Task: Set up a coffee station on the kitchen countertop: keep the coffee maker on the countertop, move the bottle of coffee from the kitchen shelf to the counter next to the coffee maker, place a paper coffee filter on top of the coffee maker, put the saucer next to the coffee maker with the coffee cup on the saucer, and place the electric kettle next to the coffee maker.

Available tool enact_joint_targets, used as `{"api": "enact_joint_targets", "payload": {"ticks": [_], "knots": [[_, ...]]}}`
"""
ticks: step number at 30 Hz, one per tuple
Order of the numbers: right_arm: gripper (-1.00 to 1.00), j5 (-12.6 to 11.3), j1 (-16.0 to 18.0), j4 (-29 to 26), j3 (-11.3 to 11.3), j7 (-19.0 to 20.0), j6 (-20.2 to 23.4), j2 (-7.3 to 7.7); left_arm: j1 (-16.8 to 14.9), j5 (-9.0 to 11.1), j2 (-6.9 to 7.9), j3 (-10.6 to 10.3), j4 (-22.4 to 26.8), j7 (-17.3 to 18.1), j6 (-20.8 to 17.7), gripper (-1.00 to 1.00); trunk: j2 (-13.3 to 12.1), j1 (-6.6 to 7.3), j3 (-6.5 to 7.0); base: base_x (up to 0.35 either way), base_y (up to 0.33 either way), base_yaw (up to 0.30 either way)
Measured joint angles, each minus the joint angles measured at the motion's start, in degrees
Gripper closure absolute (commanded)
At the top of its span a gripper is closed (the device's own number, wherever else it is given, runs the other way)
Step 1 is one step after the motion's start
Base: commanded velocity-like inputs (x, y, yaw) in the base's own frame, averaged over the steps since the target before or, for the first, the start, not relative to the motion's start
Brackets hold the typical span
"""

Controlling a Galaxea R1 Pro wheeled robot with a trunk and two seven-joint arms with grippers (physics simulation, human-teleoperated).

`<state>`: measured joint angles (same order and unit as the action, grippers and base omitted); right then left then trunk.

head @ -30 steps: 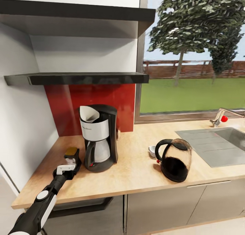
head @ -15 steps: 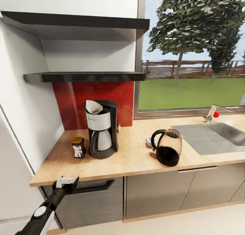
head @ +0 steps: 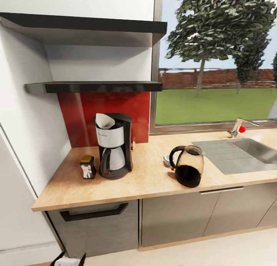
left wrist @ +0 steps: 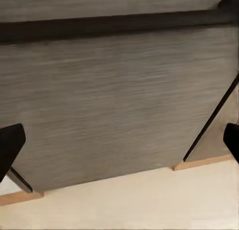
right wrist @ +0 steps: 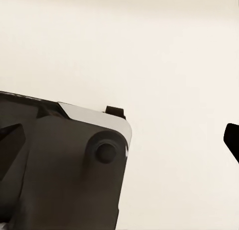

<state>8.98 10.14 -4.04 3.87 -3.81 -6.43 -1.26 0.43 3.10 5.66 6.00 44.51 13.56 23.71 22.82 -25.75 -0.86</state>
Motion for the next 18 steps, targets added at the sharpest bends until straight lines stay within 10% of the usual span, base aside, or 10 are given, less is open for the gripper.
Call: {"api": "enact_joint_targets", "payload": {"ticks": [10, 18], "knots": [[-1.0, -0.2, 0.0, 0.14, -1.5, -0.04, 0.04, -0.04, 2.5, -0.67, 0.17, -0.48, -19.03, -0.66, -0.36, -1.0, 0.0, 0.0, 0.0, 0.0, 0.0, -0.271], [-1.0, -0.27, 0.0, 0.26, -10.68, -0.22, 0.12, 0.13, 2.53, -0.6, 0.49, -0.19, -35.76, -2.21, -0.86, -1.0, 0.0, 0.0, 0.01, 0.0, 0.0, -0.299]]}}
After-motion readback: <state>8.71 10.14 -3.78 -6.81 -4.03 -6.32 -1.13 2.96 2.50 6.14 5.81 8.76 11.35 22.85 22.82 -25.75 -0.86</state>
